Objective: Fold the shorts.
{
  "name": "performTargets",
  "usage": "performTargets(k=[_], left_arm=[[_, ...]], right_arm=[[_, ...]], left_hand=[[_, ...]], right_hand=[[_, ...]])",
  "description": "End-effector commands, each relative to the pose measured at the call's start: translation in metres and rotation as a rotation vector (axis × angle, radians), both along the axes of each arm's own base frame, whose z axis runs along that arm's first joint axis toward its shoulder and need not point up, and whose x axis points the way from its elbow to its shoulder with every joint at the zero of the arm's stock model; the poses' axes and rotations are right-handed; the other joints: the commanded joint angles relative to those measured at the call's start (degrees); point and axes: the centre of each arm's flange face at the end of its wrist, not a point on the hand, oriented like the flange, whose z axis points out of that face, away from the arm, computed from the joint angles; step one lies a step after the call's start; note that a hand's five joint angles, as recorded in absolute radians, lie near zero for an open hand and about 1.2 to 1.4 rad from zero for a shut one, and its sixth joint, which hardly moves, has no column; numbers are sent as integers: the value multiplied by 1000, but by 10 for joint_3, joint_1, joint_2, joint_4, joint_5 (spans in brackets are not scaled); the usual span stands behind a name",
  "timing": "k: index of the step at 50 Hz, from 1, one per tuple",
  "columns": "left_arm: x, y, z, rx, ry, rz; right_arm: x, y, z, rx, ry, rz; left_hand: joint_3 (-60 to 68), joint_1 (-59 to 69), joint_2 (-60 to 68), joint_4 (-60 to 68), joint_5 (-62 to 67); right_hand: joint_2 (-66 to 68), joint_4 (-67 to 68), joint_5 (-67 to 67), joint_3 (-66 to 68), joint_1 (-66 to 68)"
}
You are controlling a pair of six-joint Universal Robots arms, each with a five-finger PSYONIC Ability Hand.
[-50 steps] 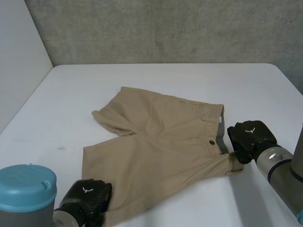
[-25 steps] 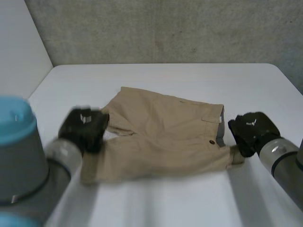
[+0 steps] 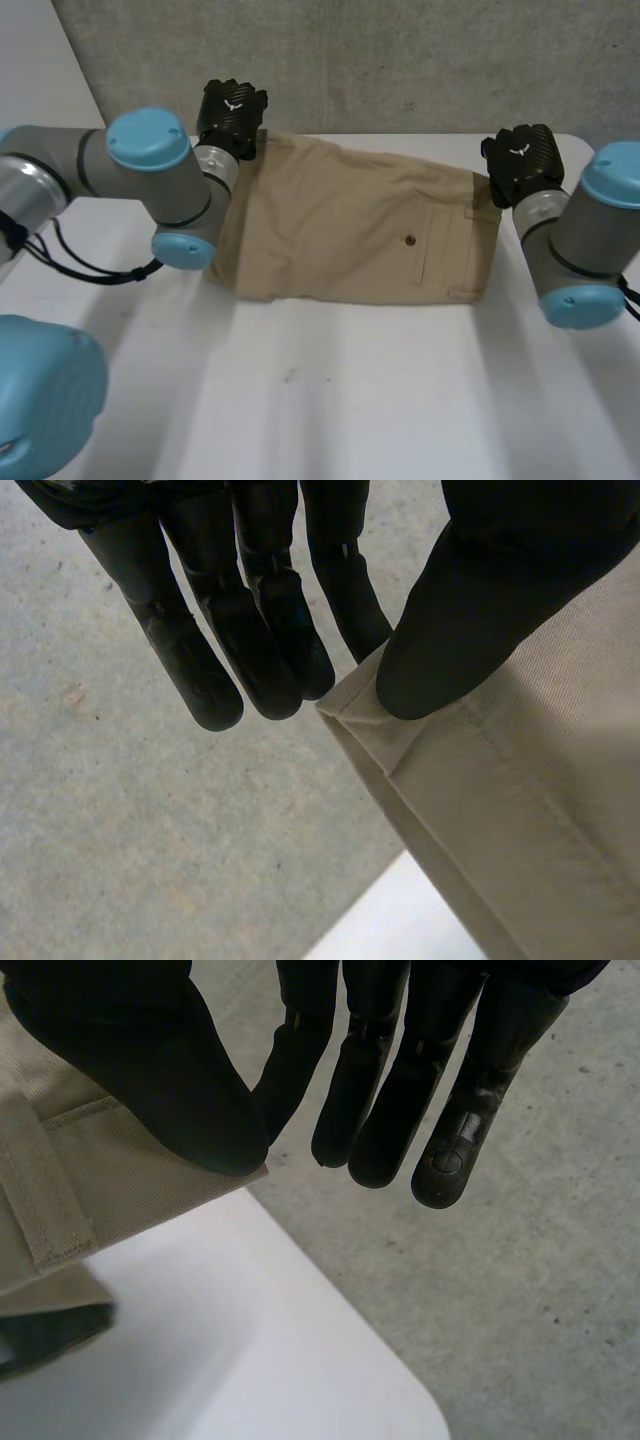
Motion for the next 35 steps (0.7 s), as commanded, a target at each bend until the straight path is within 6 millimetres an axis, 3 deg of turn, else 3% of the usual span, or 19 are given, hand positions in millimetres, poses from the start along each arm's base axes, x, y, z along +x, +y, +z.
performTargets(k=[1, 6, 14, 15, 16, 17, 18, 19, 21, 28, 29, 35], left_arm=[[-12, -27, -34, -67, -9, -65], [-17, -35, -62, -91, -15, -105], [-9, -45, -78, -119, -19, -83], [-8, -45, -80, -117, -20, -82], [-8, -45, -80, -120, -18, -80], [-8, -45, -81, -120, -18, -80], [-5, -45, -84, -117, -22, -75], [-4, -46, -82, -121, -20, -73], [-4, -44, -77, -133, -21, -72], [1, -31, -24, -231, -22, -54], [1, -27, -20, -234, -20, -55], [12, -3, 1, -187, -22, -23]], right_arm=[[12, -39, -33, -41, 74, -10], [19, -57, -59, -89, 229, -19], [30, -68, -78, -146, 261, 31], [31, -67, -78, -151, 261, 42], [32, -66, -80, -153, 259, 56], [34, -65, -80, -155, 260, 71], [38, -62, -79, -166, 255, 101], [40, -60, -78, -176, 253, 113], [41, -59, -69, -203, 246, 128], [36, -44, 4, -293, 78, 126], [33, -37, 21, -295, 27, 125], [20, -4, 65, -245, -73, 136]], left_hand=[[117, 161, 114, 115, 154], [117, 161, 114, 115, 154], [117, 161, 114, 115, 154], [117, 161, 114, 115, 154], [117, 161, 114, 115, 154], [-6, 38, -9, -8, 31], [-379, -335, -382, -380, -342], [-499, -455, -502, -501, -462], [-557, -513, -560, -559, -520], [-579, -535, -582, -581, -542], [-579, -535, -582, -581, -542], [-574, -530, -577, -576, -537]], right_hand=[[124, 117, 129, 123, 241], [124, 117, 129, 123, 241], [124, 117, 129, 123, 241], [79, 72, 85, 79, 197], [-54, -61, -49, -55, 63], [-214, -221, -208, -214, -96], [-484, -490, -478, -484, -366], [-576, -583, -571, -577, -459], [-576, -583, -571, -577, -459], [-576, -583, -571, -577, -459], [-576, -583, -571, -577, -459], [-576, -583, -571, -577, -459]])
